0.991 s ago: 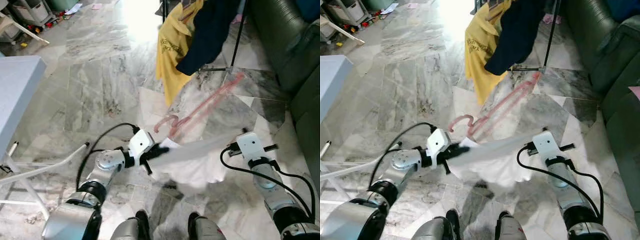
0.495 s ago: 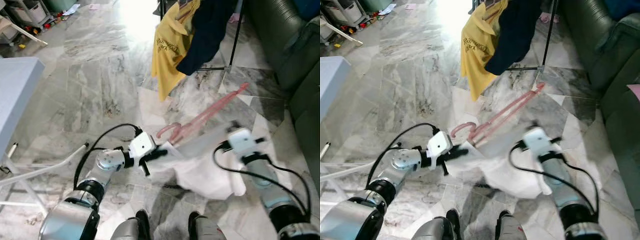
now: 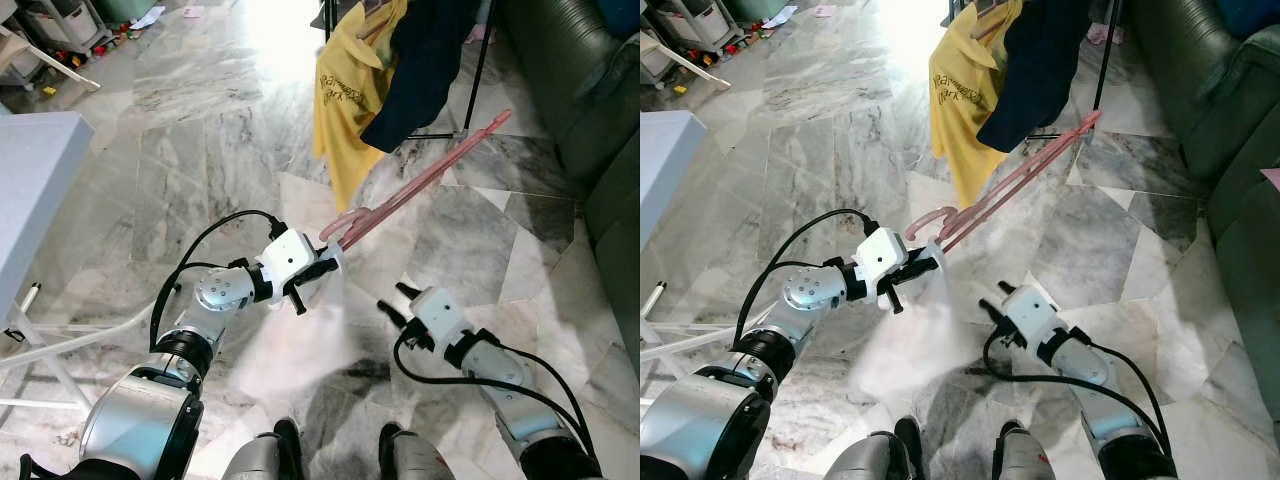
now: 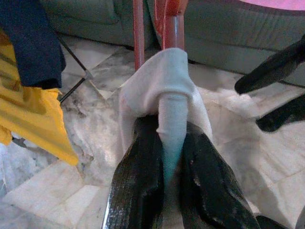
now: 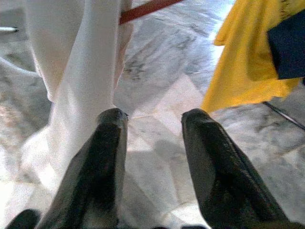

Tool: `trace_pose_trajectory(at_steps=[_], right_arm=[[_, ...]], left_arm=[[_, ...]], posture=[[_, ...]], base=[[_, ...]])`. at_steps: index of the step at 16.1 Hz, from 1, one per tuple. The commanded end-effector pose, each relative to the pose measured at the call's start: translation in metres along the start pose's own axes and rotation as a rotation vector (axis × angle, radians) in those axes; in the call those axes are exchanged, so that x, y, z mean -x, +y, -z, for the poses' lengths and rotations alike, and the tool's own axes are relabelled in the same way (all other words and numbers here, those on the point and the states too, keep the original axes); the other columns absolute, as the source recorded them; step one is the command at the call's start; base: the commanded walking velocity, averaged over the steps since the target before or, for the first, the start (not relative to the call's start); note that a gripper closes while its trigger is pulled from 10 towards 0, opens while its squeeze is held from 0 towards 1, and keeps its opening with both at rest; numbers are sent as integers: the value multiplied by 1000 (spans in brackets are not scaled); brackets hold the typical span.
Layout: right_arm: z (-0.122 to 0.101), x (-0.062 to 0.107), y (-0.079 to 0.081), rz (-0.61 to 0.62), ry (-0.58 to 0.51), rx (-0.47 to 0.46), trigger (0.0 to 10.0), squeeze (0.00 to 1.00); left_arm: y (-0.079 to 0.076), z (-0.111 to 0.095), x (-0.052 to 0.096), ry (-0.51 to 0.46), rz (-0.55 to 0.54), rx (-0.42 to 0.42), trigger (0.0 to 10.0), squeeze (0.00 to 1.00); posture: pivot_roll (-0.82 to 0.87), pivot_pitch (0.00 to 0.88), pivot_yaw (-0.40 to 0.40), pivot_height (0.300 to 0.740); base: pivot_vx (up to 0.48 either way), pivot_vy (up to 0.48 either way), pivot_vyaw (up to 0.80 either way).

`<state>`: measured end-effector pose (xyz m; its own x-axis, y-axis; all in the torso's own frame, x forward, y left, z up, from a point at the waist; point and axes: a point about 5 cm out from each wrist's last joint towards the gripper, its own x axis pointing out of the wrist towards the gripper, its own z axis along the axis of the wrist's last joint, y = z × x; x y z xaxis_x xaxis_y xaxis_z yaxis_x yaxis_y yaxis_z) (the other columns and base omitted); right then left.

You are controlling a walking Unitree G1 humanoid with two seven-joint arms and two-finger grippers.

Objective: Hang hanger

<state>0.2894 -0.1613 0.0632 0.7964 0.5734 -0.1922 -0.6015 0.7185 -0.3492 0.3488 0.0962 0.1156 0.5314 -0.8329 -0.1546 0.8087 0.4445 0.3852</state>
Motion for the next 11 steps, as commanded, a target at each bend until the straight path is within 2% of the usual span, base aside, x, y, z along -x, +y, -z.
trace_pose_trajectory(at_steps=[1, 2, 3, 4, 5, 6, 7, 9, 10, 11], right_arm=[[3, 2, 5, -28, 17, -26, 10000, 1000], [2, 2, 5, -23, 9, -44, 10000, 1000], [0, 1, 4, -8, -8, -94, 10000, 1000], [1, -1, 6, 4, -5, -124, 10000, 992], [1, -2, 8, 9, -5, -137, 10000, 992], [2, -3, 14, 13, -7, -164, 10000, 522], [3, -4, 19, 37, -11, -209, 10000, 0], [9, -5, 29, 71, 2, -262, 10000, 0], [12, -5, 32, 82, 17, -281, 10000, 0], [19, -5, 33, 131, 48, -322, 10000, 0]], left_arm=[[0, 3, 3, 9, 7, -3, 0, 0], [-1, 6, 5, 17, 7, -1, 0, 0], [-3, 17, 8, 93, -60, 28, 7804, 0], [-5, 24, 9, 127, -95, 38, 10000, 0], [-7, 27, 9, 142, -106, 50, 10000, 0], [-12, 36, 11, 175, -144, 116, 10000, 0], [-17, 43, 13, 204, -162, 161, 10000, 0], [-29, 54, 21, 174, -227, 238, 10000, 0], [-33, 60, 25, 189, -270, 260, 10000, 0], [-35, 67, 28, 208, -330, 319, 10000, 0]], posture=[[-185, 228, 112, 740], [-185, 226, 110, 740], [-185, 221, 103, 740], [-185, 215, 100, 740], [-186, 210, 96, 740], [-185, 195, 84, 740], [-182, 188, 77, 740], [-181, 172, 56, 740], [-181, 167, 49, 740], [-180, 159, 43, 740]], base=[[0, 0, 0], [0, 0, 0], [0, 0, 0], [0, 0, 0], [0, 0, 0], [0, 0, 0], [0, 0, 0], [0, 0, 0], [0, 0, 0], [0, 0, 0]])
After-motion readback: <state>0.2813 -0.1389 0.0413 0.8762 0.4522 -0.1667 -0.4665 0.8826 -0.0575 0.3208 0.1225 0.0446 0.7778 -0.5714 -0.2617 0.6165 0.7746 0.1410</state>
